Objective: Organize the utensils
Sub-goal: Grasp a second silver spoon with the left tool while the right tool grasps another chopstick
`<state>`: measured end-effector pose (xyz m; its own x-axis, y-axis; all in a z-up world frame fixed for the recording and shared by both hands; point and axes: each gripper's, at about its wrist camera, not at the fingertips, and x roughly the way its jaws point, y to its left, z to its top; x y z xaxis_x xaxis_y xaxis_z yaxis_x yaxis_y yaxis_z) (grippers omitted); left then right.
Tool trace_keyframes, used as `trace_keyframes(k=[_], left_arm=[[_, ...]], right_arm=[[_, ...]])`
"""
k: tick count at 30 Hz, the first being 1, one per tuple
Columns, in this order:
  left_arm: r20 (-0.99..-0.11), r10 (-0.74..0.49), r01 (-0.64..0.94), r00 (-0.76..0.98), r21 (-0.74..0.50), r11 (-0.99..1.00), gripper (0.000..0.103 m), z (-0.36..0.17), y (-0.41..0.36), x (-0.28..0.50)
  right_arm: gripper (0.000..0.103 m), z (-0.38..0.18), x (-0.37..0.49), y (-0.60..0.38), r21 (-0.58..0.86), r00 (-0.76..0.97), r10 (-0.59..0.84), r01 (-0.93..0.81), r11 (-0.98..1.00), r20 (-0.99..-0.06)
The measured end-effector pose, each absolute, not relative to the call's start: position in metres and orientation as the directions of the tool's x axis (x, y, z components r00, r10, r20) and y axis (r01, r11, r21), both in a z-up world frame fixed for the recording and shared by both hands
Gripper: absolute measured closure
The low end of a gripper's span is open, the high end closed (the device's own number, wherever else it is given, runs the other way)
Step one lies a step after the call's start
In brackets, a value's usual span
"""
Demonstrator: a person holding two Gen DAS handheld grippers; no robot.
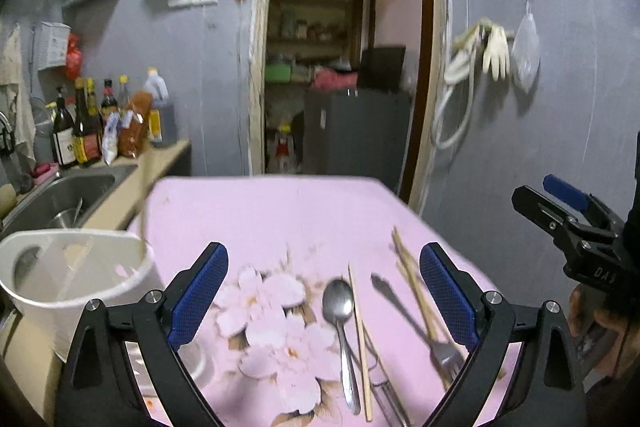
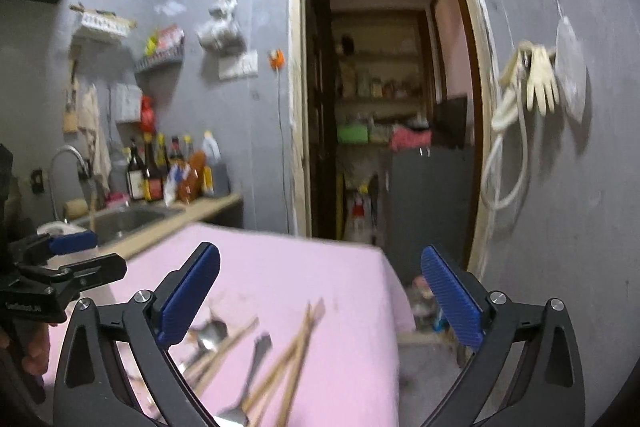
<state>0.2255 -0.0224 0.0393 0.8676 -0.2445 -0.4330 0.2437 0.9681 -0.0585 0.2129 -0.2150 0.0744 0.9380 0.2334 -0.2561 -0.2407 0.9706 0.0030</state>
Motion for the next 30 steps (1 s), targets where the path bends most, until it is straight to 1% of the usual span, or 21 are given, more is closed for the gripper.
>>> trace_keyframes(k=[6, 9, 11, 13, 14, 15, 16, 17, 19, 20, 22, 23, 25, 28, 30], left_arm=[[-0.555, -0.216, 0.245, 0.803, -0.022, 0.969, 0.009, 0.005, -0.031, 0.243], [-0.595, -0.205, 0.242, 0.777, -0.018, 0.97, 0.009, -0.005, -0.033, 0.25], [-0.623, -0.198, 0.241, 0.757, -0.017, 0.97, 0.01, -0.011, -0.033, 0.258], [-0.641, -0.196, 0.237, 0.742, -0.023, 0.971, 0.012, -0.016, -0.031, 0.264], [-0.648, -0.197, 0.237, 0.736, -0.027, 0.971, 0.014, -0.016, -0.03, 0.266], [-0.66, -0.198, 0.237, 0.724, -0.031, 0.971, 0.02, -0.018, -0.029, 0.271], [-0.669, -0.198, 0.238, 0.716, -0.032, 0.971, 0.029, -0.018, -0.03, 0.274], [-0.688, -0.199, 0.24, 0.698, -0.037, 0.97, 0.033, -0.021, -0.029, 0.28], [-0.717, -0.208, 0.246, 0.665, -0.053, 0.968, 0.047, -0.025, -0.027, 0.288], [-0.727, -0.214, 0.249, 0.653, -0.061, 0.967, 0.049, -0.028, -0.028, 0.291], [-0.753, -0.232, 0.258, 0.616, -0.085, 0.962, 0.059, -0.034, -0.026, 0.301], [-0.763, -0.238, 0.26, 0.601, -0.095, 0.961, 0.062, -0.037, -0.026, 0.304], [-0.779, -0.249, 0.261, 0.575, -0.113, 0.959, 0.068, -0.041, -0.024, 0.312], [-0.803, -0.265, 0.257, 0.533, -0.144, 0.955, 0.069, -0.047, -0.02, 0.323], [-0.806, -0.275, 0.264, 0.524, -0.154, 0.952, 0.07, -0.048, -0.019, 0.326]], right_arm=[[0.001, 0.048, 0.229, -0.22, 0.014, 0.887, 0.225, -0.24, 0.971, -0.403], [0.003, 0.039, 0.238, -0.219, 0.018, 0.856, 0.227, -0.248, 0.969, -0.465], [0.009, 0.033, 0.242, -0.218, 0.013, 0.834, 0.23, -0.258, 0.966, -0.502], [0.021, 0.028, 0.248, -0.215, 0.009, 0.807, 0.233, -0.272, 0.962, -0.543], [0.023, 0.025, 0.25, -0.214, 0.008, 0.797, 0.234, -0.276, 0.961, -0.557], [0.028, 0.023, 0.253, -0.211, 0.005, 0.783, 0.235, -0.284, 0.959, -0.576], [0.035, 0.021, 0.256, -0.208, 0.001, 0.769, 0.235, -0.292, 0.956, -0.594], [0.039, 0.019, 0.258, -0.205, -0.002, 0.754, 0.236, -0.3, 0.954, -0.613], [0.05, 0.015, 0.265, -0.201, -0.008, 0.725, 0.232, -0.311, 0.95, -0.648], [0.052, 0.012, 0.269, -0.198, -0.01, 0.707, 0.228, -0.316, 0.949, -0.669], [0.061, 0.006, 0.276, -0.195, -0.001, 0.673, 0.23, -0.325, 0.946, -0.703], [0.064, 0.003, 0.279, -0.192, -0.001, 0.656, 0.227, -0.328, 0.945, -0.719], [0.073, -0.003, 0.287, -0.189, 0.001, 0.623, 0.218, -0.329, 0.944, -0.751], [0.079, -0.01, 0.298, -0.192, 0.057, 0.569, 0.231, -0.307, 0.95, -0.789], [0.079, -0.009, 0.301, -0.194, 0.072, 0.557, 0.234, -0.297, 0.952, -0.797]])
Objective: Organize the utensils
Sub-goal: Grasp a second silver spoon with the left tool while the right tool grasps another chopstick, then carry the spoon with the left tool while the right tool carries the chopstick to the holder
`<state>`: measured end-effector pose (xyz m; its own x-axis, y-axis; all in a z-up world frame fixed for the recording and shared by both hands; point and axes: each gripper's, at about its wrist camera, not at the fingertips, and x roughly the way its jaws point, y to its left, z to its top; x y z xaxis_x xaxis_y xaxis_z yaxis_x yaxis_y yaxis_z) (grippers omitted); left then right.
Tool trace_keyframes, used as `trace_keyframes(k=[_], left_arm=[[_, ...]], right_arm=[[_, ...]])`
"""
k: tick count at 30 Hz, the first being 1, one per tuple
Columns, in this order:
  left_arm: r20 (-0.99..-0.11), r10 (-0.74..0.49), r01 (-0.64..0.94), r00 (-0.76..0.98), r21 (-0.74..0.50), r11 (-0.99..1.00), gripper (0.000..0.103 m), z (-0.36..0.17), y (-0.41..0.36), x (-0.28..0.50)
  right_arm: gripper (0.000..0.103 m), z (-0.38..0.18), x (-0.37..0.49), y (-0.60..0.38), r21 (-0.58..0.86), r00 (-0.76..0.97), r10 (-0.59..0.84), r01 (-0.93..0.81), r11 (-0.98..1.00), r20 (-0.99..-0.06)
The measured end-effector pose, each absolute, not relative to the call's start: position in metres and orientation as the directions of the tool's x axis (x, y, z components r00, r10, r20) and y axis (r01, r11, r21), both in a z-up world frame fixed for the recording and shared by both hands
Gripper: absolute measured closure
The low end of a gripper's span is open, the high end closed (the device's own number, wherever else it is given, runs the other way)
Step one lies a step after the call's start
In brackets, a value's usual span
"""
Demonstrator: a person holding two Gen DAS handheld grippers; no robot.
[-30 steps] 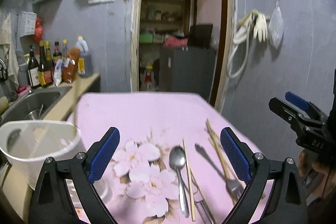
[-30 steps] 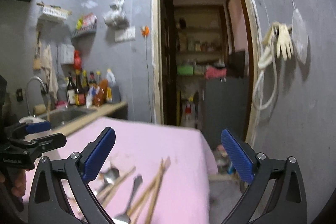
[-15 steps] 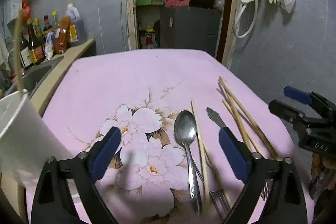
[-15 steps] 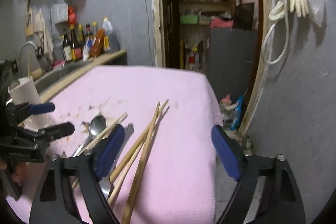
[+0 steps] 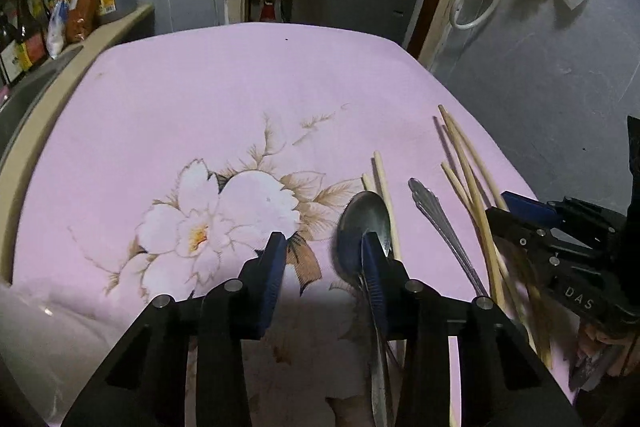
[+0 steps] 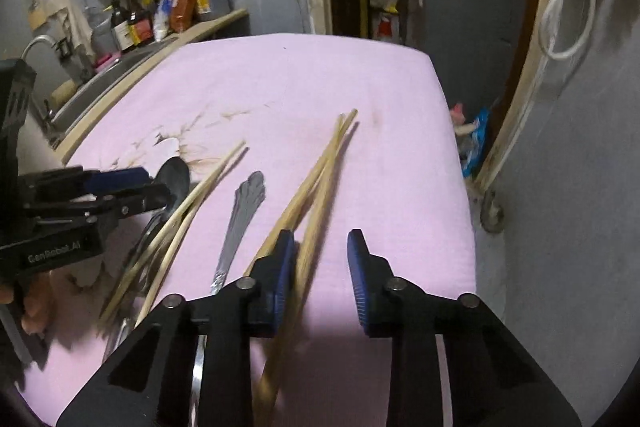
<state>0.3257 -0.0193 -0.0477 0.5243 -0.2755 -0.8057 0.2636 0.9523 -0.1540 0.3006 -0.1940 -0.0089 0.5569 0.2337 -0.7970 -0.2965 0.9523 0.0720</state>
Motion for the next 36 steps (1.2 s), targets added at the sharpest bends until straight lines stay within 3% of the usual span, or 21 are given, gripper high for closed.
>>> trace_keyframes(k=[2, 4, 9, 16, 25, 36], left_arm=[[-0.807, -0.29, 0.277, 0.515, -0.164, 0.947, 0.08, -0.046, -0.018, 0.328], [-0.808, -0.304, 0.283, 0.505, -0.178, 0.943, 0.094, -0.045, -0.018, 0.331], [-0.79, -0.314, 0.278, 0.527, -0.189, 0.942, 0.103, -0.035, -0.017, 0.325], [-0.698, -0.284, 0.262, 0.657, -0.142, 0.955, 0.103, -0.005, -0.016, 0.286], [-0.494, -0.25, 0.219, 0.833, -0.12, 0.968, 0.103, 0.043, -0.012, 0.232], [-0.264, -0.14, 0.122, 0.954, -0.083, 0.989, 0.103, 0.126, 0.039, 0.2]], right_arm=[[0.081, -0.008, 0.302, -0.195, 0.091, 0.544, 0.24, -0.287, 0.954, -0.804], [0.094, -0.007, 0.304, -0.2, 0.122, 0.532, 0.255, -0.274, 0.954, -0.808], [0.098, -0.007, 0.303, -0.206, 0.21, 0.515, 0.308, -0.242, 0.947, -0.8], [0.098, 0.012, 0.279, -0.213, 0.255, 0.602, 0.333, -0.214, 0.943, -0.725], [0.099, 0.059, 0.231, -0.192, 0.143, 0.829, 0.289, -0.251, 0.957, -0.478], [0.098, 0.12, 0.221, -0.142, 0.251, 0.873, 0.486, -0.463, 0.85, -0.037]])
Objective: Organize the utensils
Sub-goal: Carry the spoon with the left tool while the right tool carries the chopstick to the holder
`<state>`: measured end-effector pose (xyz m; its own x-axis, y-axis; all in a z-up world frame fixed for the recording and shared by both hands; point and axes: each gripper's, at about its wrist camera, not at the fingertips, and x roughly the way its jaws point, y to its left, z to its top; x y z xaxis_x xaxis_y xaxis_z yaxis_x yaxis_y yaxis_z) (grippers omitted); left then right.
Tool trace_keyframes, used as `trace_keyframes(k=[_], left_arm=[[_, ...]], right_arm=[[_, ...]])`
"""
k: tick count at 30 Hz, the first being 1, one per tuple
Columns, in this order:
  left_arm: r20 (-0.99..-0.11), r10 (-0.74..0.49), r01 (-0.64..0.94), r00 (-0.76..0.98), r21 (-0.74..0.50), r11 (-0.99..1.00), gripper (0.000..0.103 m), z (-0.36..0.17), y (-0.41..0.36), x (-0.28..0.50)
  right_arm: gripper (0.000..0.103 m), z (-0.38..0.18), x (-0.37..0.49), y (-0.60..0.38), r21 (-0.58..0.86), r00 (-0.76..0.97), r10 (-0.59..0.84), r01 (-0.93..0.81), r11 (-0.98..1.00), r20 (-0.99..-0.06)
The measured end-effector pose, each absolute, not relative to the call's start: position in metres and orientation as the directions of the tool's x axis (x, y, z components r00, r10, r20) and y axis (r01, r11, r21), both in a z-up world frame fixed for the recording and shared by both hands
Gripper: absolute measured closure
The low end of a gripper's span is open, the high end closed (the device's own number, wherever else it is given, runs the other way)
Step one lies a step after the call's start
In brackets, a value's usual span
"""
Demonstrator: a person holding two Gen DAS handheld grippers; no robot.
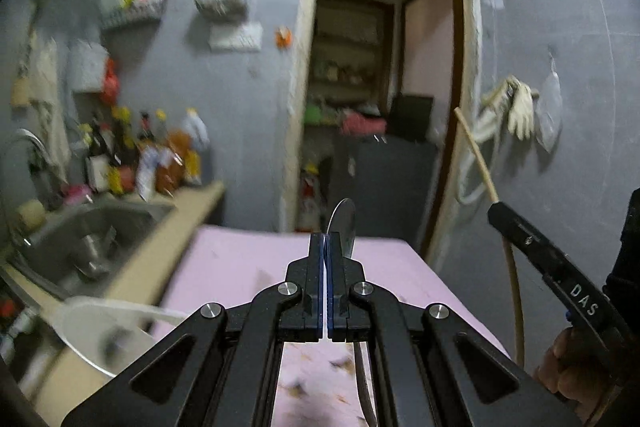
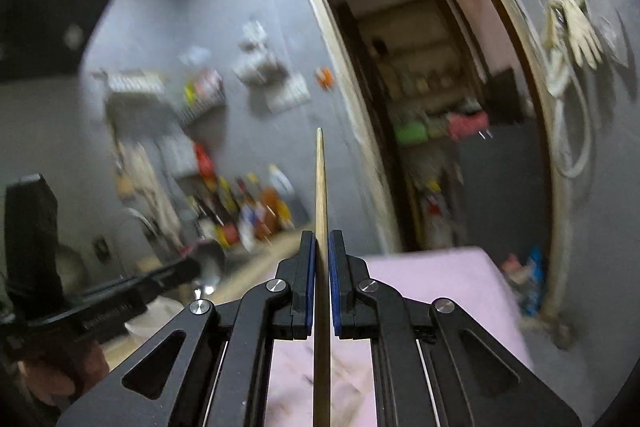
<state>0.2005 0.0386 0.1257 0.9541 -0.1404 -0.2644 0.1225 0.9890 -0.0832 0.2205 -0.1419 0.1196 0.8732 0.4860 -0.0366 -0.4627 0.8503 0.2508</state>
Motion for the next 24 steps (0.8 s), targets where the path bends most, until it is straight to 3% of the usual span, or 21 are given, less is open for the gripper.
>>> trace_keyframes(k=[7, 10, 16, 24], left_arm=[[-0.165, -0.015, -0.001, 0.986, -0.096, 0.995, 0.103, 0.157, 0.109, 0.187], [-0.138, 0.053, -0.07, 0.989, -0.122, 0.99, 0.103, 0.16, 0.143, 0.184], [-0.102, 0.234, -0.249, 0.967, -0.169, 0.954, 0.103, 0.153, 0.207, 0.184], [-0.115, 0.304, -0.32, 0.946, -0.17, 0.932, 0.103, 0.119, 0.23, 0.199]], right_arm=[[0.098, 0.151, 0.218, -0.086, 0.248, 0.835, 0.523, -0.55, 0.797, 0.17], [0.098, 0.157, 0.221, -0.061, 0.274, 0.818, 0.533, -0.575, 0.771, 0.218], [0.098, 0.153, 0.236, -0.021, 0.345, 0.804, 0.541, -0.594, 0.726, 0.247], [0.098, 0.132, 0.252, 0.009, 0.377, 0.852, 0.485, -0.523, 0.765, 0.197]])
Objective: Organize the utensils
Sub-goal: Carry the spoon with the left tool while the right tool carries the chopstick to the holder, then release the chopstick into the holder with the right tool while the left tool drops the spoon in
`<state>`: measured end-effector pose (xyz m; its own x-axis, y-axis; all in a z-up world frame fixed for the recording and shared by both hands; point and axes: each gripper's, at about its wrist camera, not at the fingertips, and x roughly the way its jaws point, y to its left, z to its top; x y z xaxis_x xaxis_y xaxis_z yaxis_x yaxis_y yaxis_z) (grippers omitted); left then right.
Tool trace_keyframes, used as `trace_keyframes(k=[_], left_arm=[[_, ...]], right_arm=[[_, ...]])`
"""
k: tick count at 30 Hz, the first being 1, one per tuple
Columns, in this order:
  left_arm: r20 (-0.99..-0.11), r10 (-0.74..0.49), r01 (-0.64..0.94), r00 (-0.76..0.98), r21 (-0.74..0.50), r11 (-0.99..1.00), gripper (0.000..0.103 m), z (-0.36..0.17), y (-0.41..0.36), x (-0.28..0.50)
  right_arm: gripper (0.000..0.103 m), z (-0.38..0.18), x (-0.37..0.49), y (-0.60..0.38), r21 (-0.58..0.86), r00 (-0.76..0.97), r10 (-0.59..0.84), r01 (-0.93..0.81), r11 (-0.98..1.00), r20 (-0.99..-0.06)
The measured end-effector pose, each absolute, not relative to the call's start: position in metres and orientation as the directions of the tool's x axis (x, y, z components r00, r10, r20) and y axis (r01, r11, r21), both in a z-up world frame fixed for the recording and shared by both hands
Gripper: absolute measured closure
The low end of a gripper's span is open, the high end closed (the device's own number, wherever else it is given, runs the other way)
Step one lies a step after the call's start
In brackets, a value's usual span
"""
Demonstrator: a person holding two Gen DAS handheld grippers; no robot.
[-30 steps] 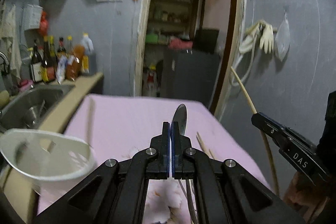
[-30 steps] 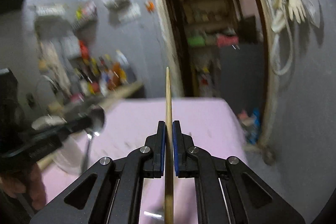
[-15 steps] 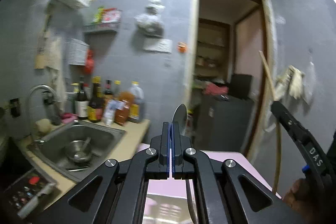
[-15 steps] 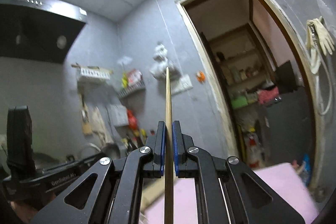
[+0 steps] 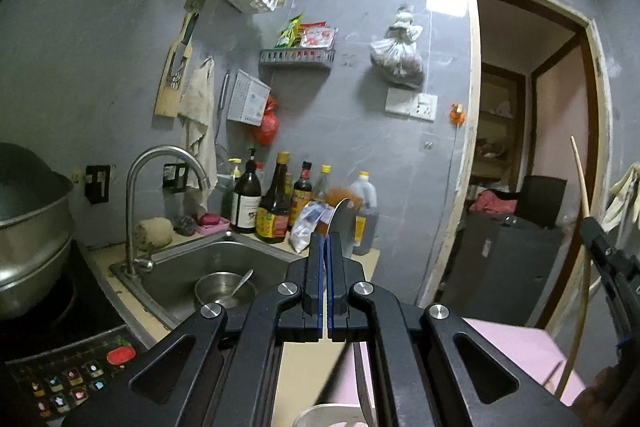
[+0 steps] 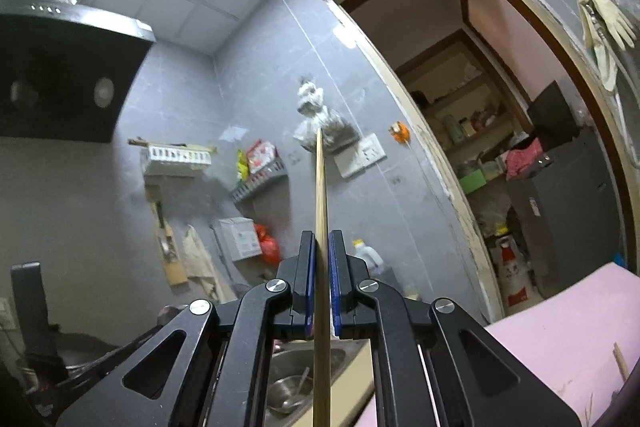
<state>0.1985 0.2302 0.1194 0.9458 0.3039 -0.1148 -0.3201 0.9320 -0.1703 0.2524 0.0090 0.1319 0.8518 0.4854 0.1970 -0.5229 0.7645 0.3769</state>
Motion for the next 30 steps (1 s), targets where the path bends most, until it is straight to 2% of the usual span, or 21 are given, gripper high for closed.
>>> trace_keyframes(k=[7, 16, 23, 30], left_arm=[[-0.148, 0.33, -0.351, 0.932, -0.153, 0.924, 0.103, 0.085, 0.225, 0.209], [-0.185, 0.308, -0.334, 0.933, -0.134, 0.933, 0.103, 0.069, 0.217, 0.209], [-0.211, 0.265, -0.294, 0.941, -0.119, 0.948, 0.103, 0.069, 0.211, 0.207], [-0.266, 0.196, -0.236, 0.944, -0.129, 0.963, 0.103, 0.066, 0.208, 0.205]], right_arm=[[0.098, 0.111, 0.254, 0.018, 0.364, 0.888, 0.434, -0.458, 0.811, 0.149], [0.098, 0.1, 0.246, 0.033, 0.282, 0.909, 0.397, -0.416, 0.865, 0.124], [0.098, 0.089, 0.242, 0.037, 0.225, 0.909, 0.41, -0.416, 0.881, 0.075], [0.098, 0.081, 0.232, 0.038, 0.15, 0.884, 0.468, -0.459, 0.876, -0.026]])
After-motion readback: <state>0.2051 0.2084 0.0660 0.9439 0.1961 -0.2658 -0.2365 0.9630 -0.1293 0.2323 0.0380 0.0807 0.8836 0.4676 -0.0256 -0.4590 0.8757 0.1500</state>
